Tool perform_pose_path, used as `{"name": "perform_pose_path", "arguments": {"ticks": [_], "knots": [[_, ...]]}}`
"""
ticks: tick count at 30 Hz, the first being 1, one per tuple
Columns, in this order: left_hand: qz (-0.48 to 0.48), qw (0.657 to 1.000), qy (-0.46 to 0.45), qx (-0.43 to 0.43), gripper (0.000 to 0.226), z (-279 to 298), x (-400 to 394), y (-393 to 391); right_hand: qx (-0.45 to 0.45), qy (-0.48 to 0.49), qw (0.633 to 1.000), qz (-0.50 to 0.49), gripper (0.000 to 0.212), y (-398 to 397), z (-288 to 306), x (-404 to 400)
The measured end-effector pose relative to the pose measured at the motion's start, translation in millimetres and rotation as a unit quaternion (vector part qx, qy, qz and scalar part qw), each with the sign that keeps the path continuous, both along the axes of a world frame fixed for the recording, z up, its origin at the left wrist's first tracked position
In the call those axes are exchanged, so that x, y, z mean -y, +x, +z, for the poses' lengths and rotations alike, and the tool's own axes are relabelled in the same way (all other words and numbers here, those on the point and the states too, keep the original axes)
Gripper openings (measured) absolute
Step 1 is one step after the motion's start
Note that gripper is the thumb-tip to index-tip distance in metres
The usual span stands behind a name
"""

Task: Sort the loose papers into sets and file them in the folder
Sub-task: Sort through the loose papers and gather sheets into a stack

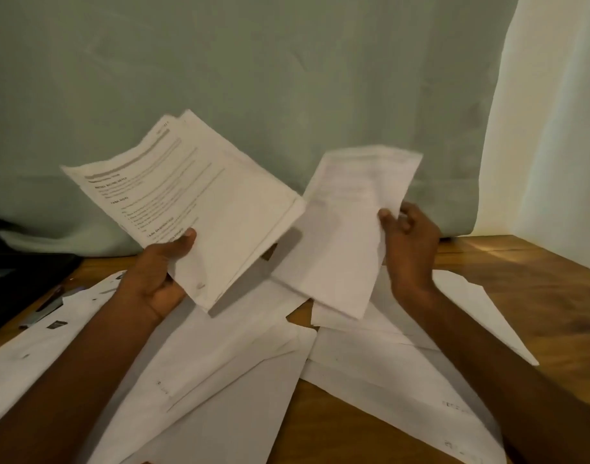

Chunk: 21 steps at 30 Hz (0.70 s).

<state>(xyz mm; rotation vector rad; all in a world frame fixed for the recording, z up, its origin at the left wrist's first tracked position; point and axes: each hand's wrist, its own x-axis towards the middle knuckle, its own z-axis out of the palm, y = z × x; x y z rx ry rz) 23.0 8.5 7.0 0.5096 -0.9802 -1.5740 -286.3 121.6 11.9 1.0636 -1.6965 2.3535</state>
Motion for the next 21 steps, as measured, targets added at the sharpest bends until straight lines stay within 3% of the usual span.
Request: {"name": "perform_pose_path", "arguments": {"ticks": [2,4,6,7,11,14,17,21], "knots": [[0.001,0.999,-0.012,-0.041,0.046,4,0,5,-0.145,-0.073,0.985,-0.059,0.022,7,17,-10],[0.011,0.997,-0.021,-0.07,0.049,8,0,9,-0.293,-0.094,0.94,-0.148,0.028,13,21,-18],[0.035,0.994,-0.018,-0.103,0.05,12,3,16,-0.429,-0.067,0.882,-0.181,0.032,16,11,-18],[0.049,0.992,-0.012,-0.114,0.051,13,5,20,-0.468,-0.029,0.87,-0.153,0.038,20,3,-15],[0.102,0.99,0.014,-0.097,0.052,12,13,37,-0.437,0.152,0.883,0.081,0.047,45,-33,-5],[0.098,0.993,0.023,-0.067,0.046,10,14,38,-0.491,0.272,0.816,0.137,0.039,61,-46,1],[0.07,0.996,0.038,-0.031,0.024,12,11,30,-0.538,0.31,0.741,0.256,0.036,74,-54,6],[0.066,0.997,0.026,0.016,0.021,17,6,22,-0.494,0.351,0.699,0.38,0.044,84,-58,8]]}}
